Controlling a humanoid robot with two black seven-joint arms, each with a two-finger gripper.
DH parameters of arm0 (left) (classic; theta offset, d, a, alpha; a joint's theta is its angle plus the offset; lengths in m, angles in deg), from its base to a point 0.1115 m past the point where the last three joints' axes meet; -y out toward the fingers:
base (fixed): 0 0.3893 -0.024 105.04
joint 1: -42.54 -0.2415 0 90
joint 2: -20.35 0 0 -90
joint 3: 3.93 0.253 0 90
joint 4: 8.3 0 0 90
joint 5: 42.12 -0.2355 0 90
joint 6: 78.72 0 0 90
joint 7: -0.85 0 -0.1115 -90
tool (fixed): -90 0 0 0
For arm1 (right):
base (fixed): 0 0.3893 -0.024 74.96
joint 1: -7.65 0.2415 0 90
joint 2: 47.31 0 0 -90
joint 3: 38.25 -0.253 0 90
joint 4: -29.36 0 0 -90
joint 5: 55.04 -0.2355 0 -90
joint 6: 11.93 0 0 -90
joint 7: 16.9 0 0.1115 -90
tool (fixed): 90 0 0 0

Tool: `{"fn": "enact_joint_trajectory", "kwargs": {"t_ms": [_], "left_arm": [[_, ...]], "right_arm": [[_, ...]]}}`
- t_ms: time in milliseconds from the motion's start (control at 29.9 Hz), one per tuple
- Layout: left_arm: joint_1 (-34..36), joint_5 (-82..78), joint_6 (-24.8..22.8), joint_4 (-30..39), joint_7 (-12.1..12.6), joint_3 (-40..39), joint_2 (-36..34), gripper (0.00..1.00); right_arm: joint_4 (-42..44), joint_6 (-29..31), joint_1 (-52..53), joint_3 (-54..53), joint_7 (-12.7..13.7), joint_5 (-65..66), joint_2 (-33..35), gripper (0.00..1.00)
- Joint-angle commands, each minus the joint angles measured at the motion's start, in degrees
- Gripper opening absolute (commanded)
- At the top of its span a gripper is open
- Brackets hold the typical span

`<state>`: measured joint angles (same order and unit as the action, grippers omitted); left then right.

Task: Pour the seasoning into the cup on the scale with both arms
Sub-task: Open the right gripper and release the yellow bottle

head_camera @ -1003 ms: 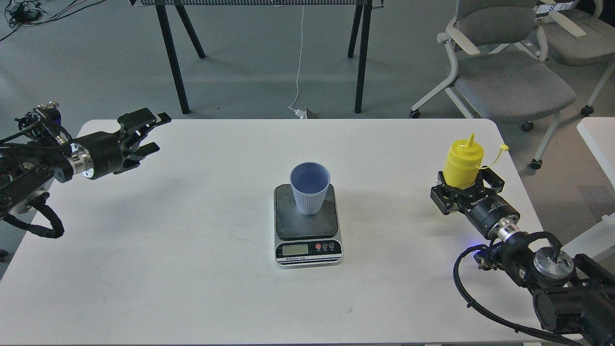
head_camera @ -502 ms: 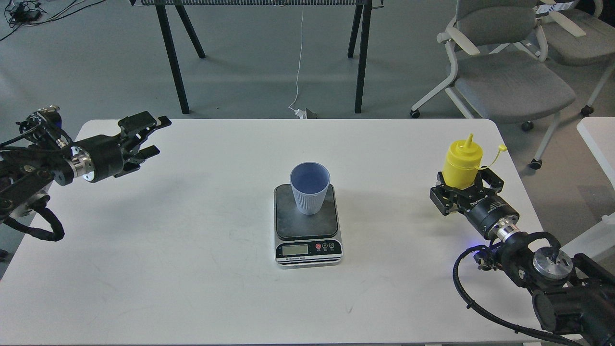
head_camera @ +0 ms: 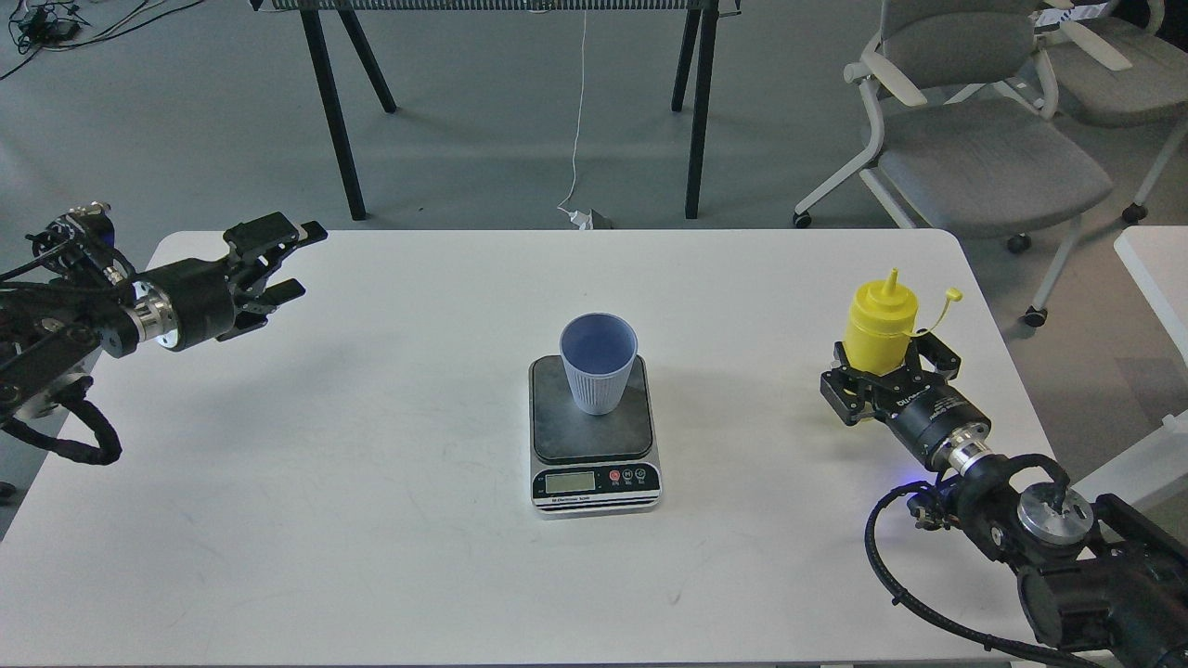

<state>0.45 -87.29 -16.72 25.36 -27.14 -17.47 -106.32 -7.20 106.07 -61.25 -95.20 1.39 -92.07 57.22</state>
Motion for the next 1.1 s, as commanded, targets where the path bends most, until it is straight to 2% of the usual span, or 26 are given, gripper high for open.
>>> {"fn": "enact_joint_trajectory", "kwargs": {"t_ms": [0,301,502,568,736,903,936,1070], "left_arm": [[0.00,0.00,0.00,0.01,0.00,0.00,0.10,0.99],[0.00,0.00,0.00,0.01,0.00,0.00,0.28,0.99],[0.00,0.00,0.00,0.01,0.00,0.09,0.36,0.99],[0.00,0.00,0.00,0.01,0.00,0.09,0.37,0.99],[0.00,0.00,0.00,0.01,0.00,0.09,0.37,0.99],[0.00,0.00,0.00,0.01,0.00,0.18,0.37,0.99],[0.00,0.00,0.00,0.01,0.00,0.18,0.37,0.99],[0.00,0.00,0.00,0.01,0.00,0.18,0.28,0.99]], "right_arm": [[0.00,0.00,-0.09,0.00,0.00,0.11,-0.12,0.43],[0.00,0.00,-0.09,0.00,0.00,0.11,-0.03,0.62],[0.00,0.00,-0.17,0.00,0.00,0.11,-0.03,0.66],[0.00,0.00,-0.17,0.00,0.00,0.20,-0.03,0.70],[-0.18,0.00,-0.17,0.00,0.00,0.99,-0.03,0.71],[-0.44,0.00,-0.17,-0.18,0.00,0.99,-0.03,0.88],[-0.62,0.00,-0.26,-0.18,0.00,0.99,-0.03,0.95],[-0.79,0.00,-0.61,-0.09,0.00,0.99,0.06,0.98]]}}
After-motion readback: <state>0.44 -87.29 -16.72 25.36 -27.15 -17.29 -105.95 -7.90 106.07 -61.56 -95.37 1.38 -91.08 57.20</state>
